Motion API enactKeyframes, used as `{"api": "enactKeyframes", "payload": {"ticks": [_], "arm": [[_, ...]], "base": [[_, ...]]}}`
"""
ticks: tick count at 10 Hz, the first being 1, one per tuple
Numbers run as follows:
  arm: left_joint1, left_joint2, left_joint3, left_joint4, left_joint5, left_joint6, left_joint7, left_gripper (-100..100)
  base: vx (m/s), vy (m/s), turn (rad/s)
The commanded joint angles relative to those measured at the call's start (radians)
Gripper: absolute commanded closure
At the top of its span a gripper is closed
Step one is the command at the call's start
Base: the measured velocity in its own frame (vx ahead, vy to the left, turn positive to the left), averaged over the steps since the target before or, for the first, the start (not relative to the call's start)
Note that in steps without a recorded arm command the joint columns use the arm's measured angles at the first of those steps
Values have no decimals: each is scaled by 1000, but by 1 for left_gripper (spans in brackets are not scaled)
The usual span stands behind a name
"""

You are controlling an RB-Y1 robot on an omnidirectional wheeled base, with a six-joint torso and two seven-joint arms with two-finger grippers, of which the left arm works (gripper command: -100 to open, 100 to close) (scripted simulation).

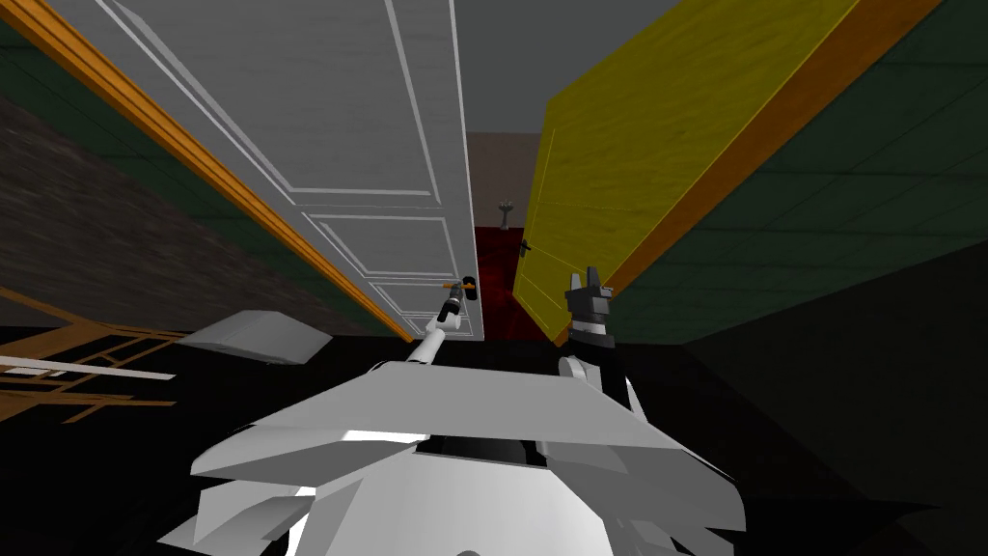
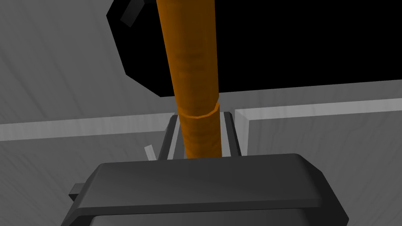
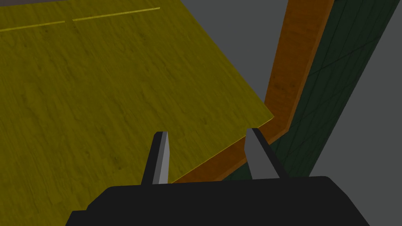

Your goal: Push the door open

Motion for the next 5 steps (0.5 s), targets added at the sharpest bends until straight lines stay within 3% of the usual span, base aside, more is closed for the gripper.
{"api": "enactKeyframes", "payload": {"ticks": [1, 4, 5], "arm": [[3, -1, -1, 1, -1, 0, -1, 100], [3, -1, -1, 1, -1, 0, -1, 100], [-2, 14, 15, 1, 3, 1, -6, 100]], "base": [[-12, 2, -10], [0, 0, 0], [111, -31, 38]]}}
